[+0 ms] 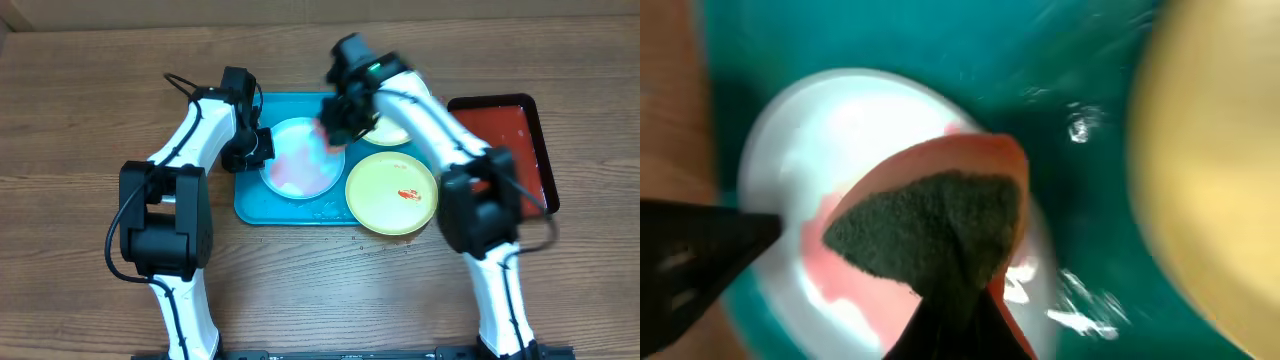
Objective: Clean dirty plates on tray and stack at the side
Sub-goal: 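Raise the sponge away with the right gripper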
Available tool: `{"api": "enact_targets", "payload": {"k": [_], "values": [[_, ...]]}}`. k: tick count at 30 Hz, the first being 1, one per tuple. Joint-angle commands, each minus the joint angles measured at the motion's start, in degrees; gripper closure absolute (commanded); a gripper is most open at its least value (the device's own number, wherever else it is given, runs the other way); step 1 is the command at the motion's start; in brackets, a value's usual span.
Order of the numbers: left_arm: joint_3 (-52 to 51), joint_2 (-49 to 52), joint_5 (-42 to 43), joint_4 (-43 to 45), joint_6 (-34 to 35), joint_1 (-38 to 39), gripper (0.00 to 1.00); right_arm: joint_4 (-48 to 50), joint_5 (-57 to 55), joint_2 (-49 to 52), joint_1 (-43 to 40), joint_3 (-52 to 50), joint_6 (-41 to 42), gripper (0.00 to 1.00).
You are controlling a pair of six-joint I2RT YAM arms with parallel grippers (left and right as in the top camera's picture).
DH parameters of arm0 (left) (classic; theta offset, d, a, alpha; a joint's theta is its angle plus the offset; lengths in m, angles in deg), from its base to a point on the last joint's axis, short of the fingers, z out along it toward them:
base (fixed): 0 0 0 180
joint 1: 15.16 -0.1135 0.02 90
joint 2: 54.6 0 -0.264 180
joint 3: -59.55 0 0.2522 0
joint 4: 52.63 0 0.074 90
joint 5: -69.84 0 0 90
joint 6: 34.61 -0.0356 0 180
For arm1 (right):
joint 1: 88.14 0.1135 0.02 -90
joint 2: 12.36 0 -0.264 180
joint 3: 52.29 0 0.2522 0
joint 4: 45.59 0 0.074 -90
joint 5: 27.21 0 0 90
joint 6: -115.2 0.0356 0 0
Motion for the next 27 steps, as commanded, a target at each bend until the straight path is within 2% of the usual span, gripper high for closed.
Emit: {"api": "enact_targets", "payload": {"k": [1, 8, 12, 17, 22, 27], "values": [[4.13, 0.50, -7.17, -2.32, -2.69, 0.39, 0.96, -1.33, 2.71, -12.00, -5.14, 3.76, -1.84, 0.96], [6.64, -2.43, -10.25, -4.22, -4.13, 0.44, 0.96, -4.68, 2.73, -19.37, -13.84, 3.76, -2.67, 0.96], [7.02, -5.53, -10.78, -4.17, -5.18, 0.46, 0.96, -5.70, 2.51, -20.17, -17.84, 3.76, -2.99, 0.96], [6.99, -11.54, -15.63, -4.94, -5.38, 0.79, 0.96, -7.34, 2.51, -20.15, -20.96, 3.74, -2.99, 0.96], [6.99, -17.59, -24.30, -5.14, -5.40, 3.41, 0.96, -7.74, 2.49, -20.15, -22.16, 3.74, -2.99, 0.96], [6.99, -20.50, -39.41, -6.16, -5.38, 10.10, 0.96, -7.78, 1.27, -20.15, -22.16, 3.74, -3.04, 0.96]]}}
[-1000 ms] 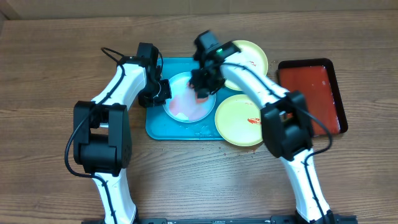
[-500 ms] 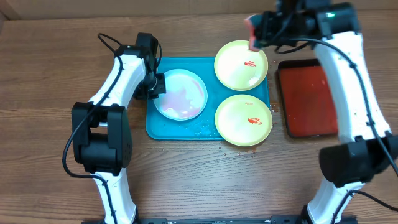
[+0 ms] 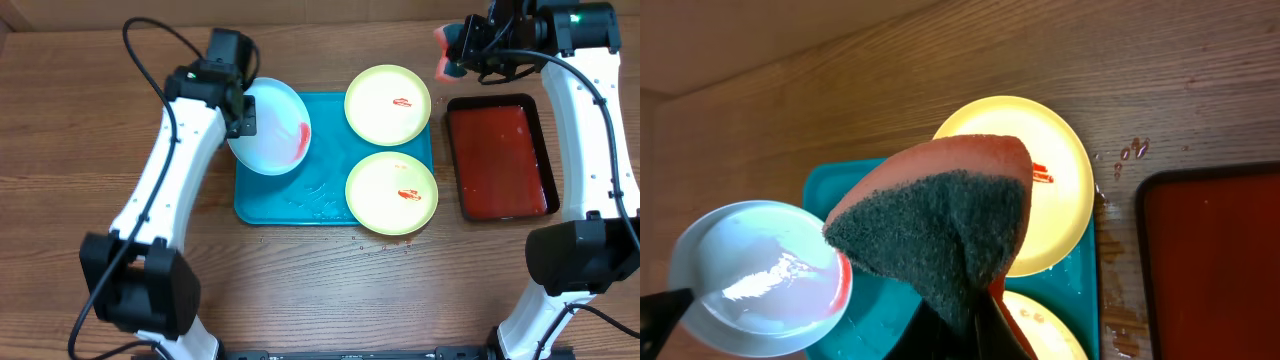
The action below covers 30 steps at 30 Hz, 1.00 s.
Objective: Clean dirty plates on tray and stack at the side
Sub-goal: 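Raise the sponge away with the right gripper, then lift the white plate with left gripper and move it left off tray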
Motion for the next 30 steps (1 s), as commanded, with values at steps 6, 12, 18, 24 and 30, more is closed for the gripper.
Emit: {"api": "enact_targets", "payload": {"k": [6, 12, 18, 24, 30], "values": [[1.11, -1.05, -30.88, -0.66, 0.61, 12.87, 0.96, -0.94, -1.64, 0.00, 0.11, 0.39, -0.46, 0.96], [1.11, 0.35, -39.95, -2.73, 8.26, 17.68, 0.96, -1.88, -1.86, 0.00, 0.11, 0.39, -0.68, 0.96], [1.07, 0.35, -50.34, -6.84, 15.50, 21.20, 0.96, -2.56, -2.27, 0.00, 0.11, 0.39, -0.70, 0.96], [1.07, 0.35, -61.11, -6.91, 15.93, 25.62, 0.96, -2.58, -2.27, 0.00, 0.11, 0.39, -0.68, 0.96], [1.07, 0.35, -64.59, -6.78, 15.89, 27.65, 0.96, -2.69, -2.27, 0.00, 0.11, 0.39, -0.68, 0.96]]}}
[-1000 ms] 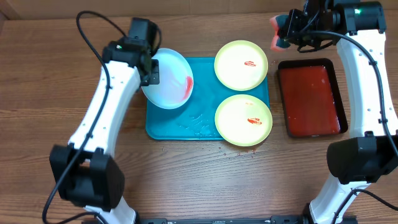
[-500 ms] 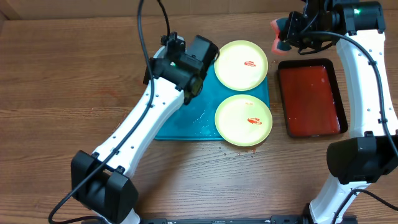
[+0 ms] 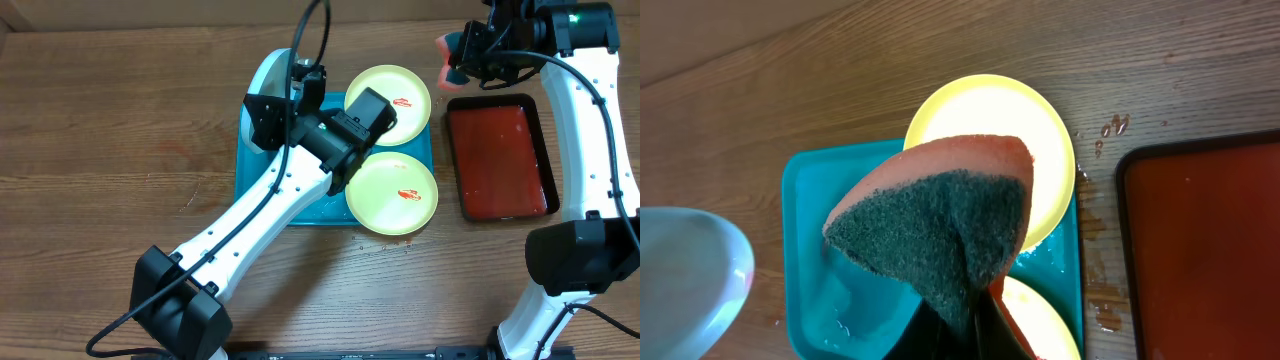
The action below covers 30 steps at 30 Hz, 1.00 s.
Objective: Clean dirty plates on tray and stack at the side
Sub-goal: 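Lift the white plate with left gripper and move it left off tray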
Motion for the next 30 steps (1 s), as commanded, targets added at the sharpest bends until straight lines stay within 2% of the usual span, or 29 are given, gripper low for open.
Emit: {"api": "enact_targets", "payload": {"k": [1, 7, 10, 19, 24, 30], "values": [[1.03, 0.57, -6.01, 0.24, 2.08, 0.74, 0.96, 0.28, -0.22, 0.00, 0.11, 0.39, -0.31, 0.96], [1.03, 0.57, -5.66, 0.28, 2.08, 0.74, 0.96, 0.26, -0.22, 0.00, 0.11, 0.39, -0.31, 0.96], [1.03, 0.57, -2.05, 0.42, 2.05, 0.66, 0.96, 0.26, -0.22, 0.00, 0.11, 0.39, -0.31, 0.96], [1.03, 0.57, 34.88, 0.57, 0.02, -7.23, 0.96, 0.26, -0.22, 0.00, 0.11, 0.39, -0.31, 0.96], [1.03, 0.57, 56.37, 3.41, -8.68, -19.37, 0.96, 0.11, -0.22, 0.00, 0.11, 0.39, -0.31, 0.96], [1.03, 0.57, 74.53, 4.50, -11.17, -35.39, 0.96, -0.17, -0.22, 0.00, 0.11, 0.39, -0.31, 0.96]]}}
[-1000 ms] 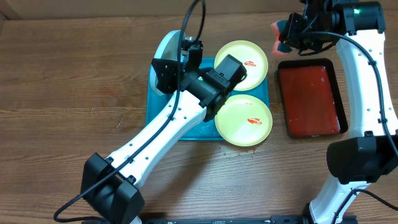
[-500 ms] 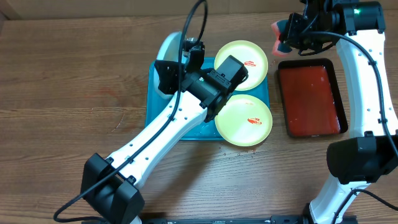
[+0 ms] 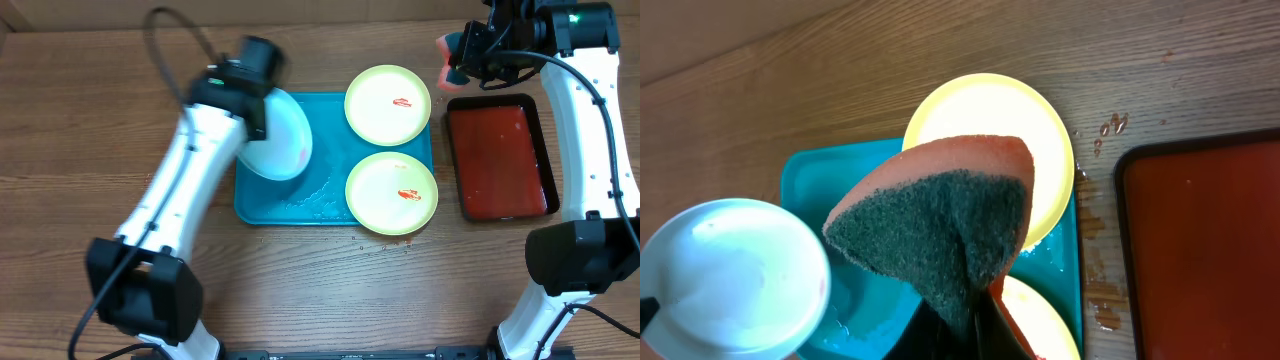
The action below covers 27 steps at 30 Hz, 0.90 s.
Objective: Clean dirty plates on tray and stack at the side
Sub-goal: 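Lift the white plate with left gripper and move it left off tray, then set the white plate on the table and open left gripper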
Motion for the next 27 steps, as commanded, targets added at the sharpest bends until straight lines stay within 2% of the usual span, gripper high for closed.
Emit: {"api": "enact_targets", "payload": {"k": [1, 7, 12, 19, 22, 27], "values": [[1.01, 0.52, 18.12, 0.39, -3.74, -10.54, 0.96, -0.02, -0.15, -0.02, 0.11, 0.39, -0.35, 0.96], [-1.09, 0.52, 23.08, 1.88, -4.94, -26.45, 0.96, 0.00, -0.15, -0.02, 0.11, 0.39, -0.33, 0.96], [-6.38, 0.52, 24.59, 5.11, -5.75, -35.08, 0.96, 0.00, -0.15, -0.02, 0.11, 0.39, -0.33, 0.96], [-19.23, 0.52, 24.57, 15.98, -4.35, -40.41, 0.96, -0.04, -0.15, -0.02, 0.11, 0.39, -0.31, 0.96], [-24.50, 0.52, 24.59, 22.99, -3.37, -41.09, 0.96, 0.00, -0.15, -0.02, 0.11, 0.39, -0.33, 0.96], [-28.83, 0.52, 24.52, 29.77, -3.34, -40.98, 0.96, -0.13, -0.15, -0.02, 0.11, 0.39, -0.33, 0.96]]}}
